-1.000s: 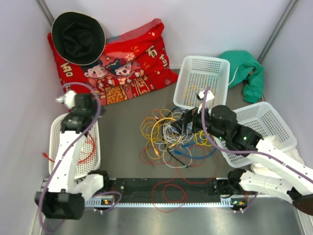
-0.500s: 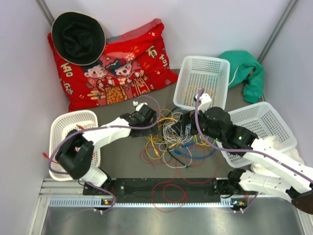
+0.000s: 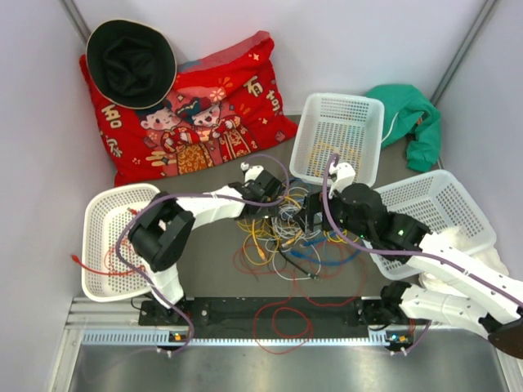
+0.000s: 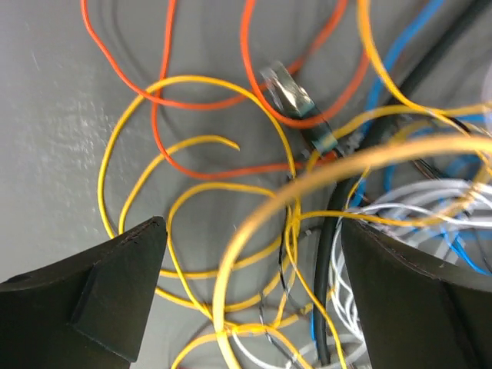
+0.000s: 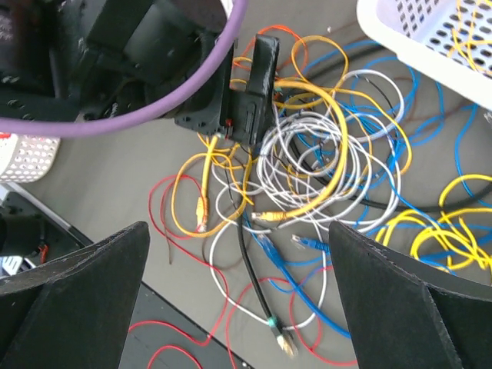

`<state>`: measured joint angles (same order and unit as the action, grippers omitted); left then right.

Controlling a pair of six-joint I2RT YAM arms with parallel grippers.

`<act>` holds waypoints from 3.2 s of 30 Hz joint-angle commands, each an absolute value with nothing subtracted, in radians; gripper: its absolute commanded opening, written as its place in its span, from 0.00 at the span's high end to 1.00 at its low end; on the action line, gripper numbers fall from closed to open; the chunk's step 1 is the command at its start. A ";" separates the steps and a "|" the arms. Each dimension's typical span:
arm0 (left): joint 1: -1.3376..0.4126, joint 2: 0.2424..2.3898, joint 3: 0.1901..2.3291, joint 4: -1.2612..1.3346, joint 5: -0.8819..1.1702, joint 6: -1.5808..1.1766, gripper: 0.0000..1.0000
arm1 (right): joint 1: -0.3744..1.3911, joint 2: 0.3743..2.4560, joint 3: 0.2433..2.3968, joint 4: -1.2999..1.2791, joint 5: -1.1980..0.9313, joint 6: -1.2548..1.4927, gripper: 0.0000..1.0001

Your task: Untangle the cables

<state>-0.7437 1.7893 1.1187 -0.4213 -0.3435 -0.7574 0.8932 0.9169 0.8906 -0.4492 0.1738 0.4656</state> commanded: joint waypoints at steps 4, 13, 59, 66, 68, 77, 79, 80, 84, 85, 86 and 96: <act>-0.733 1.920 1.192 -0.413 -0.413 -0.752 0.23 | 0.887 0.882 0.882 -0.466 0.212 0.465 0.01; -0.735 1.821 1.163 -0.440 -0.420 -0.733 1.00 | 0.887 0.862 0.885 -0.482 0.236 0.459 0.01; -0.735 1.115 1.106 -0.294 0.206 -0.267 1.00 | 0.861 0.991 1.138 -0.400 0.302 0.258 0.72; -0.733 1.088 1.074 -0.318 0.058 -0.310 0.61 | 0.851 0.997 1.245 -0.455 0.380 0.236 1.00; -0.733 1.071 1.052 -0.321 0.026 -0.325 0.53 | 0.830 1.023 1.279 -0.468 0.390 0.236 1.00; -0.733 1.029 0.959 -0.313 0.009 -0.391 0.42 | 0.636 1.146 1.433 -0.480 0.348 0.291 1.00; -0.733 1.031 0.940 -0.316 0.009 -0.405 0.43 | 0.589 1.173 1.465 -0.471 0.338 0.305 1.00; -0.733 1.029 0.933 -0.314 0.008 -0.411 0.43 | 0.551 1.205 1.477 -0.471 0.341 0.305 1.00; -0.733 1.014 0.890 -0.314 -0.043 -0.436 0.43 | 0.471 1.291 1.532 -0.466 0.379 0.317 1.00; -0.733 1.011 0.873 -0.313 -0.061 -0.445 0.43 | 0.453 1.311 1.537 -0.468 0.382 0.334 1.00; -0.733 1.003 0.864 -0.316 -0.069 -0.448 0.43 | 0.437 1.325 1.539 -0.462 0.382 0.347 1.00; -0.733 0.986 0.782 -0.347 -0.115 -0.503 0.41 | 0.334 1.615 1.735 -0.567 0.407 0.376 0.22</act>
